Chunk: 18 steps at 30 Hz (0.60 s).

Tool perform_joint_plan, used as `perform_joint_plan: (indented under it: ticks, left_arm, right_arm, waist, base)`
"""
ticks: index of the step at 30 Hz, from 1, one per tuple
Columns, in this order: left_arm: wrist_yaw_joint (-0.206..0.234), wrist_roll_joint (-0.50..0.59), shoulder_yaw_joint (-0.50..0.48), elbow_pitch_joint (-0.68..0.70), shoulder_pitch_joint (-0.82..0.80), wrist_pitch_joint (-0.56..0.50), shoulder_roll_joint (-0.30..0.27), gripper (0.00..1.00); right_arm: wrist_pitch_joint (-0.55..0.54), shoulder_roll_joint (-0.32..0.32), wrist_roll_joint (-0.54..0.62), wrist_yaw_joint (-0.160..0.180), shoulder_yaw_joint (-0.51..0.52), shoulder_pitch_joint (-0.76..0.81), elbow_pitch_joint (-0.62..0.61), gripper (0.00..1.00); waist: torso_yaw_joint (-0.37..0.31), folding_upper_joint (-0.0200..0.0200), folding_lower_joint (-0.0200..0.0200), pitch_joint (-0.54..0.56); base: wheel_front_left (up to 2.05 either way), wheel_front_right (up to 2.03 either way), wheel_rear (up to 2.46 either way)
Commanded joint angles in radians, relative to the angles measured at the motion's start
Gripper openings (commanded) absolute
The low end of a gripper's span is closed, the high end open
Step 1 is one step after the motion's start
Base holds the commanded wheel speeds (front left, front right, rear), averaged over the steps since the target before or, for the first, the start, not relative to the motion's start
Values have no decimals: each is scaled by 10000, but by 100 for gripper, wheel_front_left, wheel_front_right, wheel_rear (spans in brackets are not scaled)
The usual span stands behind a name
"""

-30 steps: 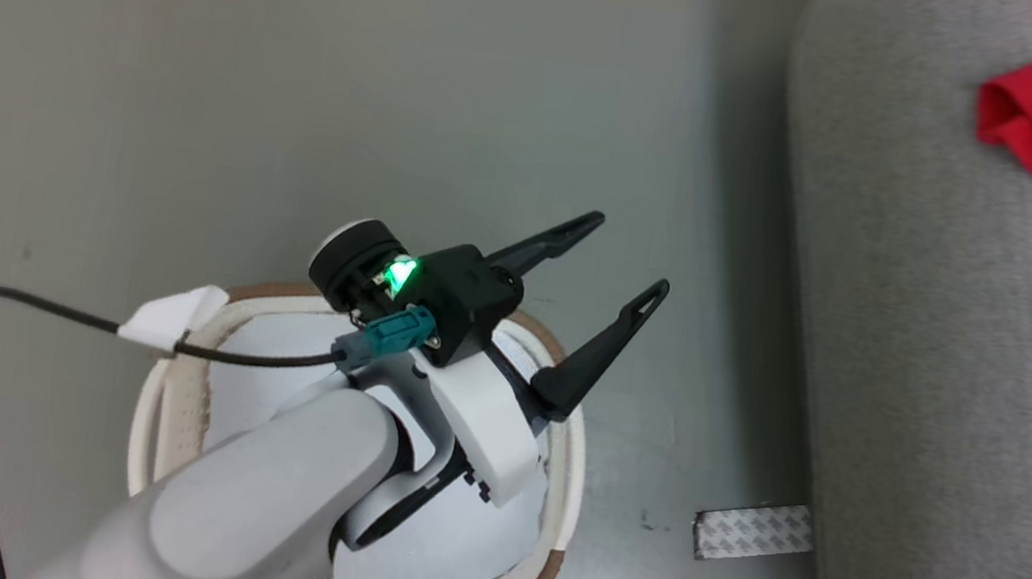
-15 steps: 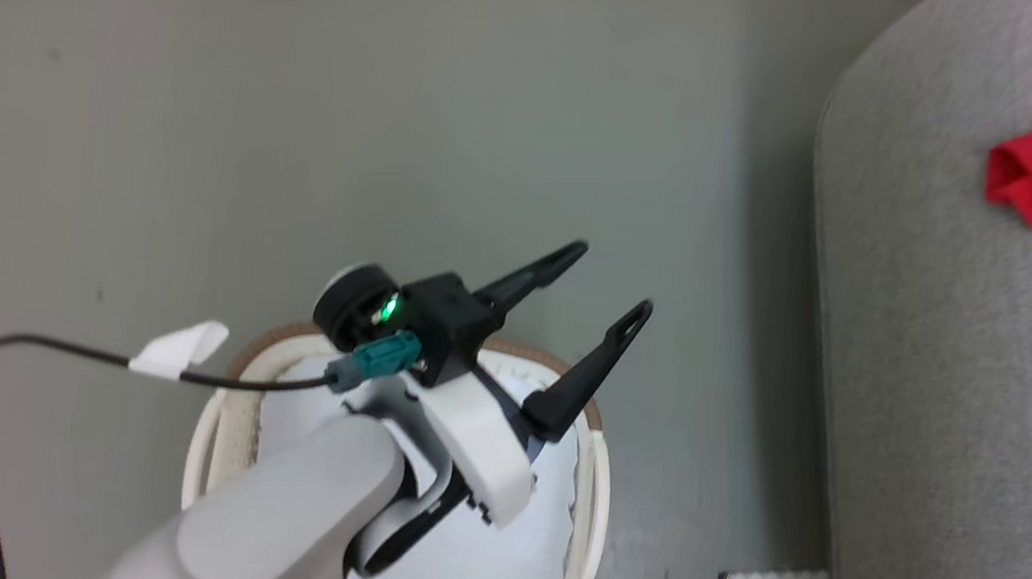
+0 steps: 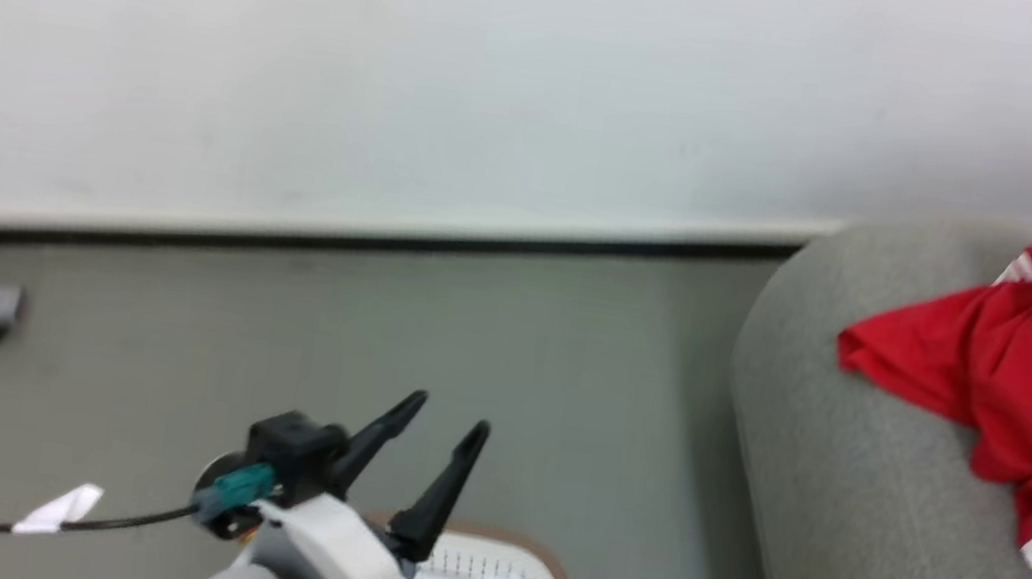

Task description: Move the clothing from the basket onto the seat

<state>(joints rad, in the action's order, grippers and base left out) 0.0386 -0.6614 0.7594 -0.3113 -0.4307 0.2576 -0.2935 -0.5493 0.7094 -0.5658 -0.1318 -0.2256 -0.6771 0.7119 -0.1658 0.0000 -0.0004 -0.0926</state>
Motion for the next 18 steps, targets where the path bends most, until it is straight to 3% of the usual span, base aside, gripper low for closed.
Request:
perform_joint_plan:
  ticks: [1,4,11,14,18]
  left_arm:
    - [131,-157,-160,175,260,58,-197,100]
    - [429,-182,-519,498,624,52,-515,100]
    - [1088,-493,-1602,1268,1465,66,-1172,100]
    - [1237,-883,-2441,1740,1927,71,-1109,100]
    - [1428,-961,-3387,2046,2761,66,-1025,100]
  right_arm:
    - [10,201,-218,23,15,297,-771,100]
    - [229,231,-572,23,306,1021,-2505,100]
    - [1108,-806,-628,23,1614,3192,-5966,100]
    - [1773,-1564,269,23,2476,4058,-6895,100]
    - [2635,-3054,1350,23,3118,5023,-7564,100]
  waist:
    - [88,0,4,1220]
    - [266,0,4,1477]
    - [946,0,4,1779]
    - [1187,0,4,1829]
    - [1442,0,4,1936]
  base:
    - [0,0,0]
    - [0,0,0]
    - [0,0,0]
    - [0,0,0]
    - [0,0,0]
